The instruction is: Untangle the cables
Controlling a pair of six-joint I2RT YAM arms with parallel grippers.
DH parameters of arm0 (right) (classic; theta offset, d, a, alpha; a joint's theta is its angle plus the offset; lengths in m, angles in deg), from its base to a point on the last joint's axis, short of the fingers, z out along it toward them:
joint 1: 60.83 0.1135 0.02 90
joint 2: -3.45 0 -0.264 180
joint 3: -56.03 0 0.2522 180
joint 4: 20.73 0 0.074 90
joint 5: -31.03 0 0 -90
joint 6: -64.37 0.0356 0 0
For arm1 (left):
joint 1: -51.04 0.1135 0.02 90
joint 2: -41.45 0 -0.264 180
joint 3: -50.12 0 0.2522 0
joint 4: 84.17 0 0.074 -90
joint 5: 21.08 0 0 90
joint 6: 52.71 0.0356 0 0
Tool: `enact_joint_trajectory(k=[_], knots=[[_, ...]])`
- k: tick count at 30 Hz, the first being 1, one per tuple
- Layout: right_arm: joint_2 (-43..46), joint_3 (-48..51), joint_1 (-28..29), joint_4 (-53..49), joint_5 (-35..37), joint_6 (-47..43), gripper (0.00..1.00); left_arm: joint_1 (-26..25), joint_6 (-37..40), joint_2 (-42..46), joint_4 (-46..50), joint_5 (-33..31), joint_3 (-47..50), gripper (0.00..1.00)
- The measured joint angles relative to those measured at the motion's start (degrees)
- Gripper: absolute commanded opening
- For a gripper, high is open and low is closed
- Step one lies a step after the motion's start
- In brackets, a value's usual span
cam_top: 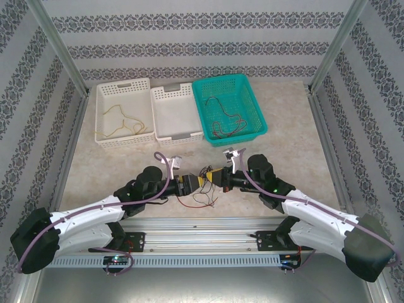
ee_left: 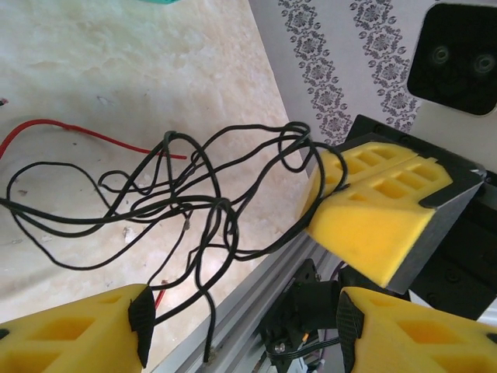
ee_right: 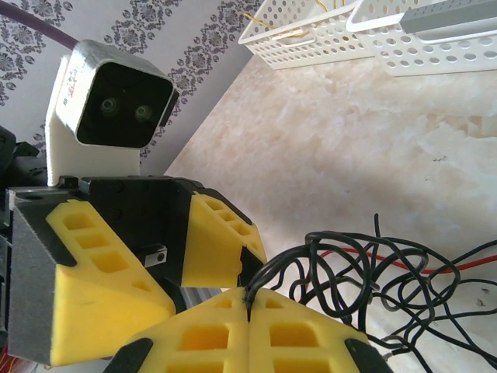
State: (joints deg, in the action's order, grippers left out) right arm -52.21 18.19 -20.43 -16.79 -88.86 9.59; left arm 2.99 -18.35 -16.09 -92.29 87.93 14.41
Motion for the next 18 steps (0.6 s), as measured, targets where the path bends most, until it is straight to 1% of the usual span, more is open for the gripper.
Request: enact_joint_trajectory(k=[3, 6, 11, 15, 18], knots=[[0.0, 0.0, 0.0, 0.2, 0.0, 0.4, 0.00, 0.0, 0.0, 0.1, 0.0, -0.2, 0.6, 0.62], [0.0, 0.0, 0.3, 0.2, 0.0, 0.6, 0.00, 0.0, -0.2, 0.1, 0.0, -0.7, 1.2, 0.57], [0.0, 0.0, 1.0, 1.2, 0.0, 0.9, 0.00, 0.0, -0.2, -0.4, -0.9, -0.9, 1.3, 0.53], [-0.3, 0.0, 1.4, 1.5, 0.0, 0.9, 0.00, -0.2, -0.2, -1.7, -1.6, -0.9, 1.3, 0.45], [-0.5, 0.0, 1.5, 1.5, 0.0, 1.0, 0.00, -0.5, -0.2, -2.3, -2.1, -0.9, 1.3, 0.43]])
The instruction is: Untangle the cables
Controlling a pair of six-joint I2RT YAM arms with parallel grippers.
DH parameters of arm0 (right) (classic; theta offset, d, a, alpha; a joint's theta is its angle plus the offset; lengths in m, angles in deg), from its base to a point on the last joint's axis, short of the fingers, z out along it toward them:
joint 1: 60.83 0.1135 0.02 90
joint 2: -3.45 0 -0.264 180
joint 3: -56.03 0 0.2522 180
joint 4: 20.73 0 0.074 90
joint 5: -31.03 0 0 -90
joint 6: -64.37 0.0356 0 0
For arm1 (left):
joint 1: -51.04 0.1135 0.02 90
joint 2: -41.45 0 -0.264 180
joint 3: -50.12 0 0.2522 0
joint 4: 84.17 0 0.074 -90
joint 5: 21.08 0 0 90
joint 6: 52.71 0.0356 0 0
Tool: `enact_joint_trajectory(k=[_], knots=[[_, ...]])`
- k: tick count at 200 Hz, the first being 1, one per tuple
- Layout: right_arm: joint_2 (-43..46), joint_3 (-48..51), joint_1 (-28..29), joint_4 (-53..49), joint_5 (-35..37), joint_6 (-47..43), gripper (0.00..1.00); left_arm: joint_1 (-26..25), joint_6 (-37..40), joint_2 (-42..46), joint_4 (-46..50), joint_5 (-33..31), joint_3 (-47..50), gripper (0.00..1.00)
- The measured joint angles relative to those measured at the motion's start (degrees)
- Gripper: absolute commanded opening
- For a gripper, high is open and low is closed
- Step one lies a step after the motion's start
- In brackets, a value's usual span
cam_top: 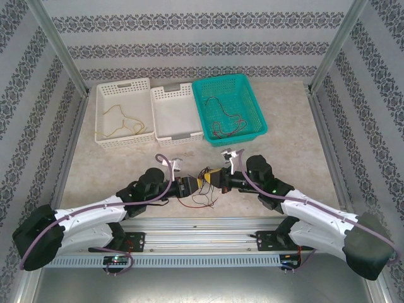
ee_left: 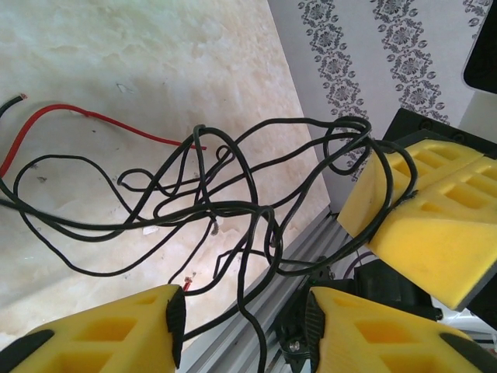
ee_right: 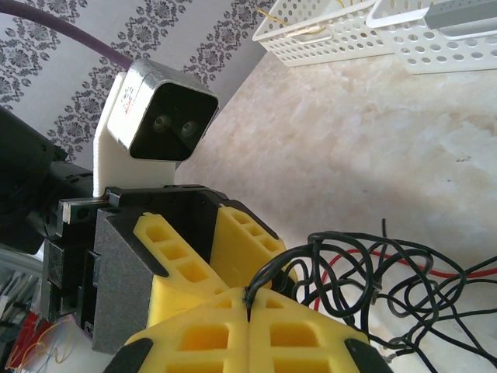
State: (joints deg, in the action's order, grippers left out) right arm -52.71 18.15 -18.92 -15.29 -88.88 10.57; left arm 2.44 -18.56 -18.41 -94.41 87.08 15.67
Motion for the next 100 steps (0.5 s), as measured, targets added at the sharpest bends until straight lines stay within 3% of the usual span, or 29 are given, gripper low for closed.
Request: enact_joint_trajectory(k=[21, 60, 100], knots=[[-0.3, 0.0, 0.0, 0.4, 0.0, 0.0, 0.00, -0.2, -0.1, -0.3, -0.9, 0.0, 0.0, 0.35], [-0.6, 0.0, 0.6, 0.6, 0.0, 0.0, 0.00, -0.2, -0.3, 0.0, -1.8, -0.7, 0.2, 0.00], [0.1, 0.0, 0.6, 0.0, 0.9, 0.0, 0.00, -0.2, -0.2, 5.4, 1.1, -4.7, 0.7, 0.00]])
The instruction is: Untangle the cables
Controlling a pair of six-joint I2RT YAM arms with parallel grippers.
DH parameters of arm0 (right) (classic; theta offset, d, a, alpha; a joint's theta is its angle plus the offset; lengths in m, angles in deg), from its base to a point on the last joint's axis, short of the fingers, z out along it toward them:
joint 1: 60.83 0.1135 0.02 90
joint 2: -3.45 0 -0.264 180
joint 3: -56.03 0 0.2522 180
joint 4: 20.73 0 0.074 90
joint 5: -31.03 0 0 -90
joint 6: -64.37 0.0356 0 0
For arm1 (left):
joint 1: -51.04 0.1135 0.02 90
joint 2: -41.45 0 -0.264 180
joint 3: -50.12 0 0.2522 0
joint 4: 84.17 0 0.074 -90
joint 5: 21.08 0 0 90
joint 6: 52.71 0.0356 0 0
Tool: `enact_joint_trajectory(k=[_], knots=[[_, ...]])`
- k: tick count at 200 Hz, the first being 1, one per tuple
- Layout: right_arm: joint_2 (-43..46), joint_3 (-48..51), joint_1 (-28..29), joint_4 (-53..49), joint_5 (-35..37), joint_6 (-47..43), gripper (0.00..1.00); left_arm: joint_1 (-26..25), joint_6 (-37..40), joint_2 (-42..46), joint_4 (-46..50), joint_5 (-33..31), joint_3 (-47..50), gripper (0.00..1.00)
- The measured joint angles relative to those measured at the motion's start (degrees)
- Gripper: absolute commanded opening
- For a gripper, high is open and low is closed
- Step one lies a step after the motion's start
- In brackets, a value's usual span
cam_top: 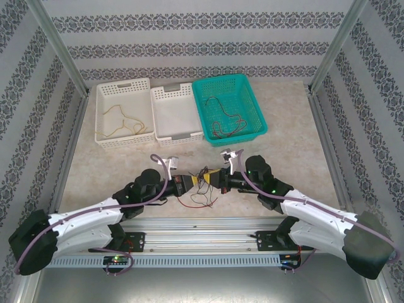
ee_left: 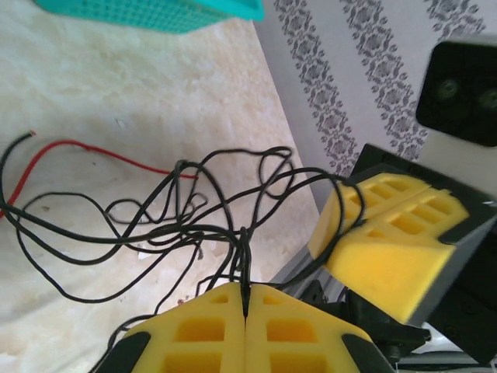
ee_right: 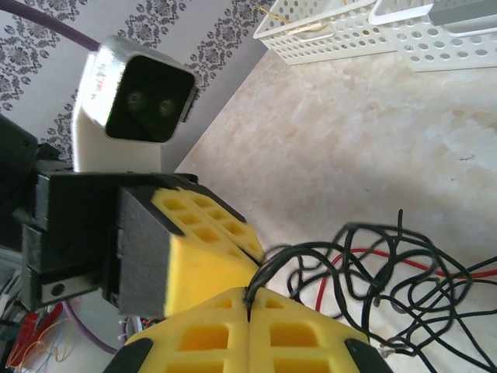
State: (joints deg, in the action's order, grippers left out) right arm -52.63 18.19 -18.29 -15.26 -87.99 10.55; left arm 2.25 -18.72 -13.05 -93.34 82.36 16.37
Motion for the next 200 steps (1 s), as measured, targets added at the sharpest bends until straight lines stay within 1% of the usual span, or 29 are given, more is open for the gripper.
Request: enact_joint_trajectory(k=[24, 35, 61, 103, 128, 143, 181, 200], knots=[[3.1, 0.7, 0.0, -1.8, 2.1, -0.2, 0.00, 0.0, 0.5, 6.1, 4.7, -3.2, 0.0, 0.00], [4.7, 1.2, -0.1, -2.8, 3.1, -0.2, 0.00, 0.0, 0.9, 9.6, 8.4, -5.2, 0.0, 0.00], [8.2, 2.7, -2.3, -5.2, 5.0, -0.2, 0.00, 0.2, 2.3, 15.3, 16.9, -8.6, -0.4, 0.00], [12.9, 5.4, -8.4, -9.3, 6.9, 1.2, 0.00, 1.0, 5.3, 20.0, 30.3, -12.3, -4.5, 0.00], [14.4, 5.6, -10.6, -12.0, 7.9, 1.7, 0.00, 1.4, 7.3, 21.6, 36.3, -14.1, -7.2, 0.00], [16.2, 5.6, -13.0, -14.7, 8.9, 2.5, 0.00, 1.6, 9.0, 22.8, 40.9, -15.5, -9.2, 0.00], [21.9, 5.9, -22.0, -21.7, 11.7, 4.7, 0.00, 2.1, 13.5, 25.8, 52.6, -20.9, -15.2, 0.00], [24.0, 5.9, -25.4, -24.3, 12.0, 5.7, 0.00, 2.4, 15.6, 26.9, 57.8, -23.9, -18.4, 0.00]])
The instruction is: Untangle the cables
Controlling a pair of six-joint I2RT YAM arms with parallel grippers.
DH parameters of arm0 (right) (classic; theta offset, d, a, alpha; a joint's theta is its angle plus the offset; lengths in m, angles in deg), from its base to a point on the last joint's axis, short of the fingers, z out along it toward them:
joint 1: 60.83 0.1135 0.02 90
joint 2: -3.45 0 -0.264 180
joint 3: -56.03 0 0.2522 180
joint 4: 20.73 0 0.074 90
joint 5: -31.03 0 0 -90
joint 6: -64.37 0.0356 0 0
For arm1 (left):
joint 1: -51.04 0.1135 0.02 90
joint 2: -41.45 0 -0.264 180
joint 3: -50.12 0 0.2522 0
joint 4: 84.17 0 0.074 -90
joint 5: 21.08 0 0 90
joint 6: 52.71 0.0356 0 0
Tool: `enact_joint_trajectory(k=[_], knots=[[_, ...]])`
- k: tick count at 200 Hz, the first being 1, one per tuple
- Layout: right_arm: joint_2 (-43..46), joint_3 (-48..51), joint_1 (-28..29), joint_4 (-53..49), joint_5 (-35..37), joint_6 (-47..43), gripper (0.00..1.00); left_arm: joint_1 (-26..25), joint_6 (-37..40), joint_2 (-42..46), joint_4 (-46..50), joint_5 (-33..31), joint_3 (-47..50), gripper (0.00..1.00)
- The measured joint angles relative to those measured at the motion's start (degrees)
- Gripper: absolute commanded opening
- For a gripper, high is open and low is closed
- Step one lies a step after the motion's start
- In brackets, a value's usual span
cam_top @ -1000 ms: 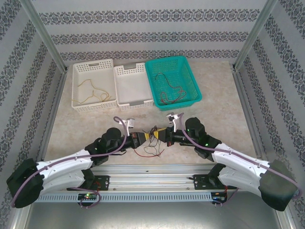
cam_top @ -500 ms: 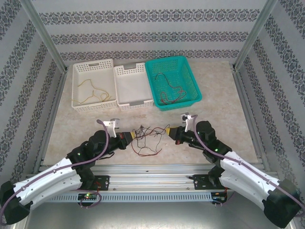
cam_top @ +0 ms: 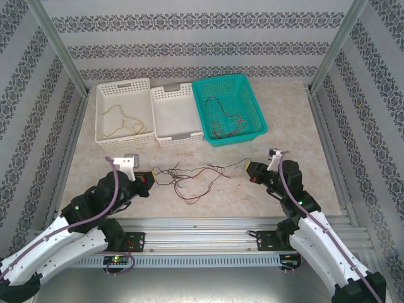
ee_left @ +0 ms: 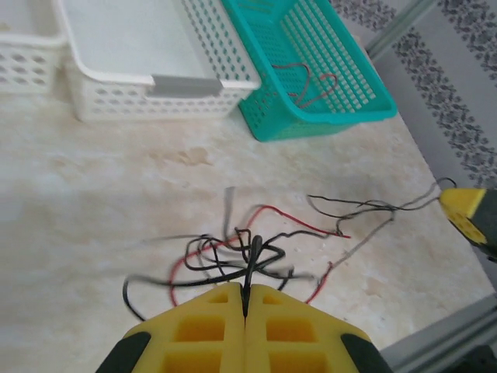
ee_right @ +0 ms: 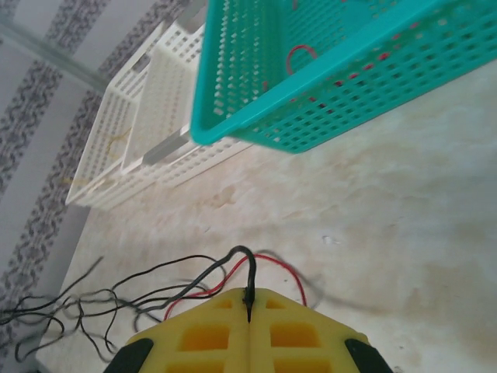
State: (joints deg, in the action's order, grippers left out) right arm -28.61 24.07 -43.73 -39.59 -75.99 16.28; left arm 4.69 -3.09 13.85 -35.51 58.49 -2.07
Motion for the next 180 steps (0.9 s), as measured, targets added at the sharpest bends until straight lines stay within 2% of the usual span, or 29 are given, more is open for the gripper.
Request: enact_joint_trajectory(k=[65, 122, 180], knots=[[1.9, 0.0, -10.1, -7.3, -0.8, 1.1, 0.00, 1.5, 6.3, -0.6, 12.3, -9.0, -8.8, 0.00], [3.7, -2.3, -16.5, -11.6, -4.0, 1.4, 0.00, 2.2, 10.9, -2.9, 17.9, -13.7, -14.8, 0.00], [5.4, -6.8, -23.9, -18.6, -4.3, 0.9, 0.00, 2.3, 14.9, -3.0, 23.0, -20.9, -20.2, 0.00]])
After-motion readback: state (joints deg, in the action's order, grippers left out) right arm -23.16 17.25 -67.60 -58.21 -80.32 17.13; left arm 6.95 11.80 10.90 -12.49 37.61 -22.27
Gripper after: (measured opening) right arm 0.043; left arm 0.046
